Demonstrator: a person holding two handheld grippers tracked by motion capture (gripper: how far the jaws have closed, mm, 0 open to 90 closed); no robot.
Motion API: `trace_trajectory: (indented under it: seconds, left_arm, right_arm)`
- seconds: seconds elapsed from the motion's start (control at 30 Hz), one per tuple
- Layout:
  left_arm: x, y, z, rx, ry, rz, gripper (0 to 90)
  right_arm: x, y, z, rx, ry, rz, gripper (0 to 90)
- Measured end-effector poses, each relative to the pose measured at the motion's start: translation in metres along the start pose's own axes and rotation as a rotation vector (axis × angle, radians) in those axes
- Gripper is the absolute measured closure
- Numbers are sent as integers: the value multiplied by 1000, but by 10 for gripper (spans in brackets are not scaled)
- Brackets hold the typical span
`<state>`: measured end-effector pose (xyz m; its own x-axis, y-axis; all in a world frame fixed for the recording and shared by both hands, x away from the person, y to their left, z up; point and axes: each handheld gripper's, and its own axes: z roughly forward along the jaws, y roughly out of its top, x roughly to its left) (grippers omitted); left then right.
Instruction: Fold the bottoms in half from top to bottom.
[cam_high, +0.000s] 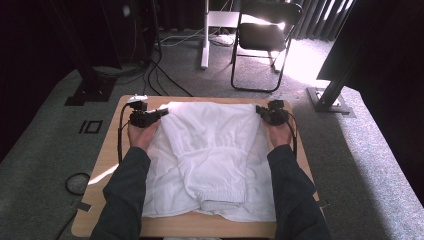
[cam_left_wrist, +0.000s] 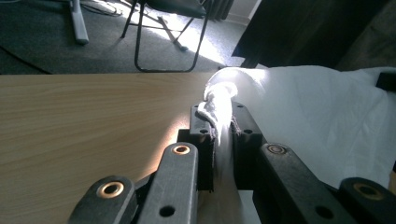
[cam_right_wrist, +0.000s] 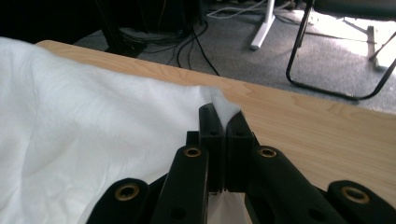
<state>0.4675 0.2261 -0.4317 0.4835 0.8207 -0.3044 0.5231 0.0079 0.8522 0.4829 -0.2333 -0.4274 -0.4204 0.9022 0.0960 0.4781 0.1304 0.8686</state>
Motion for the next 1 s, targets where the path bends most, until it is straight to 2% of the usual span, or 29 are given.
trace_trajectory:
  seconds: [0.1, 0.37, 0.5, 0.6, 0.7, 0.73, 0.8, 0.9, 0.93, 0.97, 1.0]
  left_arm:
    - [-4, -5, -12, 1, -20, 33, 831]
    - [-16, -31, -54, -26, -81, 83, 831]
    - [-24, -43, -77, -43, -88, 98, 835]
    - [-28, -55, -94, -43, -89, 117, 841]
    - [-32, -72, -104, -11, -100, 143, 865]
    - [-32, -72, -104, -11, -100, 143, 871]
    - [-37, -88, -106, 23, -92, 163, 879]
    - [-37, -109, -108, 63, -98, 150, 880]
    - [-37, -109, -108, 63, -98, 150, 880]
    - [-36, -124, -106, 113, -89, 145, 880]
    - [-35, -132, -104, 138, -87, 139, 880]
  right_arm:
    - [2, -6, -15, -20, 30, -14, 883]
    - [16, -38, -62, -59, 93, -62, 881]
    - [24, -53, -80, -59, 87, -92, 881]
    - [28, -65, -93, -59, 104, -85, 881]
    - [33, -80, -101, -51, 121, -92, 880]
    - [33, -80, -101, -51, 121, -92, 880]
    - [38, -95, -105, -32, 127, -93, 879]
    - [43, -112, -109, -3, 139, -84, 879]
    - [43, -112, -109, -3, 139, -84, 879]
    - [44, -119, -110, 14, 148, -80, 878]
    - [46, -134, -110, 55, 164, -74, 877]
